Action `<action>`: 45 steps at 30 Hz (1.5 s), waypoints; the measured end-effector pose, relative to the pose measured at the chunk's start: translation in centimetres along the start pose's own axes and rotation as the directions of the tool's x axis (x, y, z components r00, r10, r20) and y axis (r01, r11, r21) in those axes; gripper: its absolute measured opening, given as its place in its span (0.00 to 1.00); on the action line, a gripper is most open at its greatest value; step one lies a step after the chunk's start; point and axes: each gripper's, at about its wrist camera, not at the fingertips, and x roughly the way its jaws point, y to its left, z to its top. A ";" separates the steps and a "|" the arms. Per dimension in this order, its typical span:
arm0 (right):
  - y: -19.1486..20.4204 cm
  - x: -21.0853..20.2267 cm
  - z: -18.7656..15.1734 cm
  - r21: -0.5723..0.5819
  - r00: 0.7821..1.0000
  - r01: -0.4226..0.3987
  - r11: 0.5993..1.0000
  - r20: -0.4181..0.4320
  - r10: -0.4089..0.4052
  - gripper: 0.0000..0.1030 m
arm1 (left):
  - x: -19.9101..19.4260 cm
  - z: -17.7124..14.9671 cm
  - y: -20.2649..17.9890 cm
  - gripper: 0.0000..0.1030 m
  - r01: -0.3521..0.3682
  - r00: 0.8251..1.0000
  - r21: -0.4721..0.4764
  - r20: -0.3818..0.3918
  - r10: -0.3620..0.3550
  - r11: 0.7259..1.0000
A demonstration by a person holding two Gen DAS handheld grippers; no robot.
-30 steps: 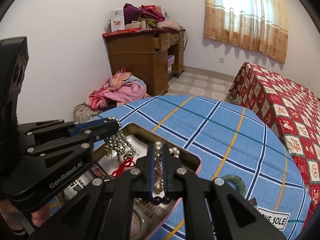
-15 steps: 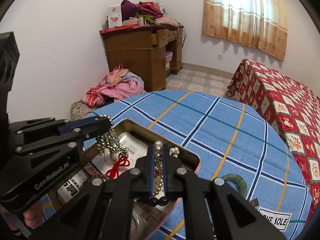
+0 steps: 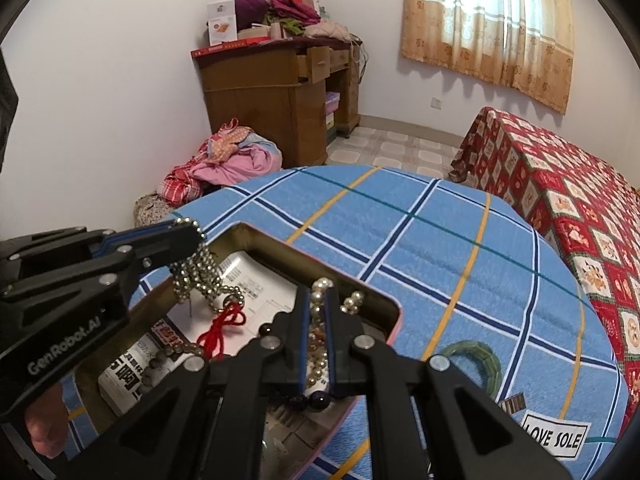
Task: Organize jewelry
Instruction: 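Open both tools to drop the chain and necklace into the tin, then move both tools back to the watch and bangles beside the tin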
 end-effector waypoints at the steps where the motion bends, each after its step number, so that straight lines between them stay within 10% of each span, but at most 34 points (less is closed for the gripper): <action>1: 0.0 0.0 0.0 0.001 1.000 0.001 1.000 -0.001 -0.001 0.11 | 0.0 0.0 -0.1 0.07 -0.002 1.000 0.001 0.001 0.002 1.000; 6: 0.1 0.0 -0.3 0.002 1.000 0.010 1.000 -0.004 -0.010 0.21 | -0.7 -0.1 -0.1 0.66 -0.044 0.998 -0.003 0.035 0.044 0.999; 10: -0.1 0.0 -0.4 0.019 1.000 0.021 1.000 -0.004 -0.021 0.43 | -1.1 -0.1 0.1 0.68 -0.045 0.998 -0.003 0.045 0.045 0.999; 29: -0.2 -2.2 -2.2 0.027 1.000 0.027 0.999 -0.005 -0.027 0.54 | -2.0 -1.9 -2.1 0.68 -0.079 0.997 0.003 0.018 0.078 0.997; 45: -10.5 -7.1 -9.1 0.203 0.979 0.200 0.959 -0.074 -0.188 0.57 | -1.6 -5.0 -11.6 0.68 -0.001 1.000 0.123 0.001 0.001 0.992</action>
